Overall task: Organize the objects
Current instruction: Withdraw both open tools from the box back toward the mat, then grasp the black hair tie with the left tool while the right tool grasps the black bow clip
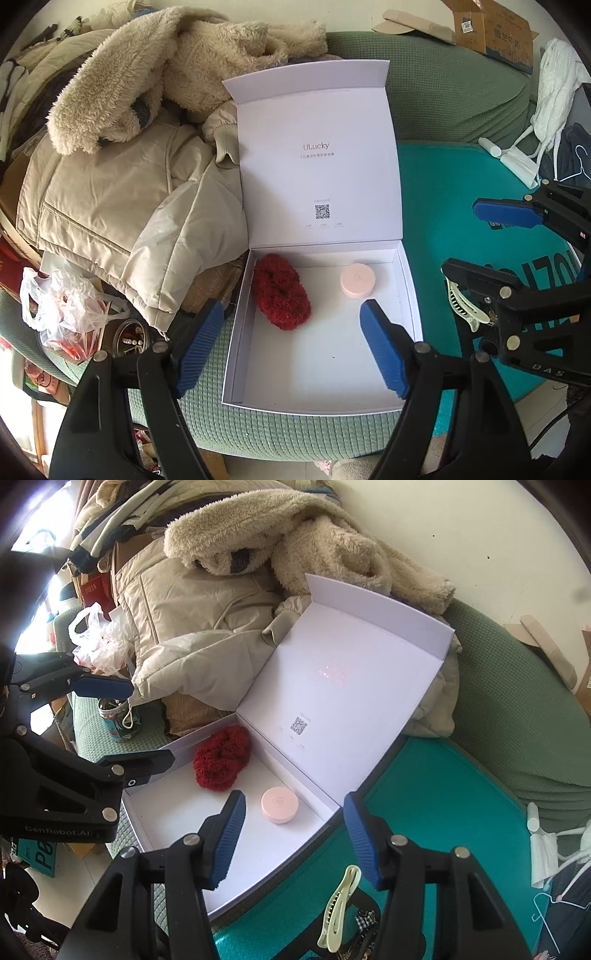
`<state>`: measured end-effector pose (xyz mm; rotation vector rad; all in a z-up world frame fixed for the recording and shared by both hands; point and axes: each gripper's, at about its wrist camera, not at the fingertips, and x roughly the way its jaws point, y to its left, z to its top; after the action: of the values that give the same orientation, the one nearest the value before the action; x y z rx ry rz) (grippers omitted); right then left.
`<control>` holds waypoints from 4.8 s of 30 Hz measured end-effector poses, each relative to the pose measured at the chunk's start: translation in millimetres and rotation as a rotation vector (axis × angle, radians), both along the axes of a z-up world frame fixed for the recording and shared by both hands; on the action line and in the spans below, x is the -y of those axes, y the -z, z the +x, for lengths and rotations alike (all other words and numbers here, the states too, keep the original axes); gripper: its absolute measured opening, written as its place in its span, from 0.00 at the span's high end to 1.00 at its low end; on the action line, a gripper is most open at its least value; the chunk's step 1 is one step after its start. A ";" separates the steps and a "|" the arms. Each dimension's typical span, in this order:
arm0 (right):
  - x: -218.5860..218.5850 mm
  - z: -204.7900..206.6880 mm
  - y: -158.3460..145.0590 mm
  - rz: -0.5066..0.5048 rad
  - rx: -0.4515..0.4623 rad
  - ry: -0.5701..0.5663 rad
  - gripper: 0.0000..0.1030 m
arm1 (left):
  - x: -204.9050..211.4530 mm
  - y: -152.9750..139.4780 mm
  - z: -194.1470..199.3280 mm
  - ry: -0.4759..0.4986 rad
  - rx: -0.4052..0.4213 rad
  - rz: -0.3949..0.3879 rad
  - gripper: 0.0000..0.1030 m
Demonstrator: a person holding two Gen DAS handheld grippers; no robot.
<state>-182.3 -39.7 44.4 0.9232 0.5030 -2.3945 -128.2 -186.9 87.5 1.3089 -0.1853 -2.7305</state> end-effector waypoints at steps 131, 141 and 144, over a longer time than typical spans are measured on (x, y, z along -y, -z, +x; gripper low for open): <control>-234.1 36.9 176.2 -0.311 0.245 0.473 0.40 | -189.0 197.6 4.2 0.193 0.194 0.452 0.50; -234.2 40.0 180.0 -0.278 0.238 0.469 0.73 | -188.5 199.6 3.2 0.200 0.192 0.453 0.74; -233.5 45.4 179.7 -0.267 0.240 0.469 0.73 | -191.1 198.3 7.7 0.202 0.201 0.444 0.76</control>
<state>-136.9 193.8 -135.3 1.2896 -0.1412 -2.6139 -120.5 4.2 -110.8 1.7643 0.3105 -2.9123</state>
